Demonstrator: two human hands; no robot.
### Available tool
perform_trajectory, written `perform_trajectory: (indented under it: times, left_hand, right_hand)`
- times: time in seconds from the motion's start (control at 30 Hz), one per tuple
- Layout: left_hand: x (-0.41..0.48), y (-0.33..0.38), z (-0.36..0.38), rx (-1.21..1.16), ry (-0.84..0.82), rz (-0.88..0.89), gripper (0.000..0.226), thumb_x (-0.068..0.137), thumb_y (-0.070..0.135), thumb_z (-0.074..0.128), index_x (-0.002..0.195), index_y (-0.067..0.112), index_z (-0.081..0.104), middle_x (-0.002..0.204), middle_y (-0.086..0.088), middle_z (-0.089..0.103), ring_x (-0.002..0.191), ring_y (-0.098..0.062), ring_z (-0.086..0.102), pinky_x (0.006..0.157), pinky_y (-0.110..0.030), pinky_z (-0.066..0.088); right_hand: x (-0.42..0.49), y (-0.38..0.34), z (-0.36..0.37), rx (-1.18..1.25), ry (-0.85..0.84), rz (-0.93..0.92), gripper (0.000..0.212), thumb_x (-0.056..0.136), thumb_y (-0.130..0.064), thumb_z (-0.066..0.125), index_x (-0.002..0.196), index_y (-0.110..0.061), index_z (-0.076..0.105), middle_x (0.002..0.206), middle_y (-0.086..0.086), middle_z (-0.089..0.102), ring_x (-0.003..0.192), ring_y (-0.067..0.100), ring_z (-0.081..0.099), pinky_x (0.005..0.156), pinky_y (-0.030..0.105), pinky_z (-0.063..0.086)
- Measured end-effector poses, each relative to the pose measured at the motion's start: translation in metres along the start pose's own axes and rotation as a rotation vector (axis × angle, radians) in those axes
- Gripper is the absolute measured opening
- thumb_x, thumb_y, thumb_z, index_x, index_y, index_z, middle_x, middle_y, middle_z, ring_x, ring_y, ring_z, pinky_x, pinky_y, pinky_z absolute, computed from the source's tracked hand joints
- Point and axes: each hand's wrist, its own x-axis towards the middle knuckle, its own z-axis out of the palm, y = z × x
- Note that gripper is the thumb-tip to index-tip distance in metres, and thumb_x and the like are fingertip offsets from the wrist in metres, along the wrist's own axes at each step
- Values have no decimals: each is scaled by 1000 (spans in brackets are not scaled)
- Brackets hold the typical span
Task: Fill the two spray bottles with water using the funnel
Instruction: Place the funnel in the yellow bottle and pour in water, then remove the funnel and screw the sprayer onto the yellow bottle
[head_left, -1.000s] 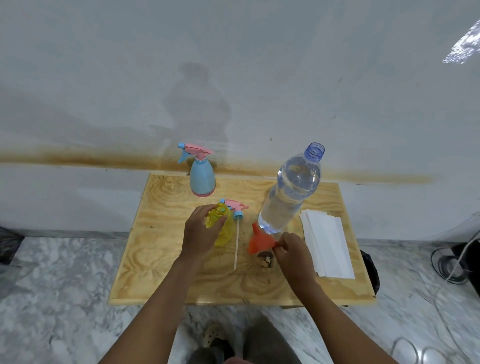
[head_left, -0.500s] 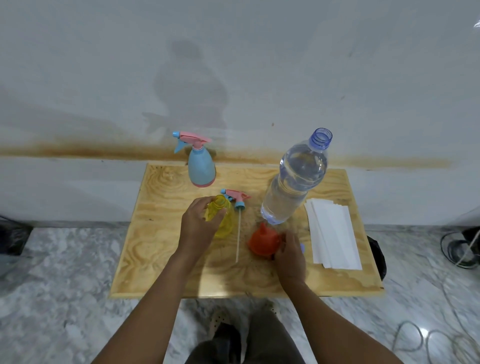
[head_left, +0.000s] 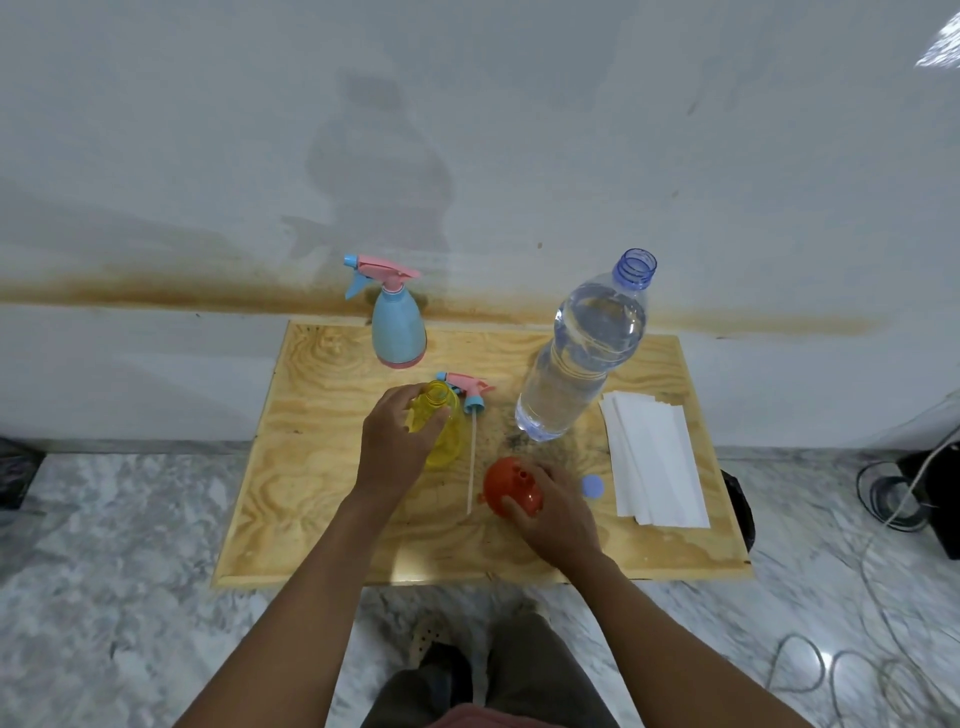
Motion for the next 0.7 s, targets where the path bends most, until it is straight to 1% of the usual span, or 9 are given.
perform_trajectory:
  times: [0.1, 0.17, 0.27, 0.33, 0.37, 0.4, 0.47, 0.57, 0.7]
  left_hand:
    - [0, -1, 0, 3, -1, -7, 37, 86, 25, 78, 120, 12, 69, 111, 6, 66, 102, -8, 59, 89, -42, 58]
    - [0, -1, -1, 7, -7, 0, 37, 87, 25, 78, 120, 12, 69, 111, 7, 65, 102, -8, 59, 88, -41, 58]
    - [0, -1, 0, 13, -4, 10, 39, 86, 25, 78, 121, 12, 68, 110, 12, 62, 102, -6, 58, 87, -35, 57]
    - [0, -3, 1, 13, -1, 5, 41, 86, 25, 78, 123, 12, 67, 111, 13, 61, 102, -3, 56, 85, -24, 52]
    - [-1, -3, 1, 15, -5, 0, 42, 86, 25, 78, 124, 12, 66, 113, 12, 61, 102, -2, 55, 84, -19, 49]
    - [-1, -5, 1, 18, -11, 1, 44, 86, 26, 79, 125, 12, 65, 114, 10, 62, 102, -2, 55, 84, -17, 46]
    - [-3, -10, 3, 22, -30, 27, 51, 83, 33, 79, 127, 12, 63, 118, 4, 64, 104, -4, 55, 86, -20, 48]
    - [-6, -22, 7, 9, -62, -1, 69, 73, 47, 75, 133, 18, 57, 126, 4, 62, 113, -8, 57, 92, -24, 49]
    - [-4, -35, 12, -3, -137, -137, 79, 72, 38, 86, 141, 28, 48, 134, 11, 57, 122, -10, 56, 97, -32, 50]
  right_hand:
    - [14, -4, 2, 19, -6, 61, 48, 91, -43, 62, 137, -32, 50, 138, -2, 52, 122, 20, 52, 96, 39, 48]
    - [22, -8, 1, 43, 27, 105, 53, 90, -45, 62, 139, -30, 48, 138, 1, 53, 123, 23, 53, 97, 40, 47]
    - [22, -19, 1, 36, 224, 42, 58, 86, -48, 66, 136, -24, 48, 130, 1, 56, 117, 21, 54, 93, 39, 49]
    - [18, -33, 2, 10, 397, -84, 44, 87, -39, 67, 125, -20, 55, 118, 2, 60, 106, 21, 56, 89, 36, 48]
    - [18, -42, 1, -8, 435, -145, 34, 88, -33, 66, 118, -20, 58, 112, 1, 61, 100, 21, 58, 86, 36, 49]
    - [21, -52, 2, -31, 424, -188, 26, 89, -30, 63, 113, -21, 60, 108, 0, 63, 96, 21, 61, 81, 37, 52]
    - [35, -68, 2, -34, 298, -177, 21, 92, -27, 57, 110, -20, 65, 105, -1, 67, 92, 21, 65, 75, 39, 55]
    - [67, -82, 1, 75, 126, -26, 23, 95, -24, 52, 114, -16, 63, 111, 2, 66, 96, 20, 63, 80, 37, 51]
    - [103, -90, 0, 126, 46, 108, 23, 96, -21, 51, 111, -8, 62, 105, 5, 63, 84, 16, 53, 71, 30, 40]
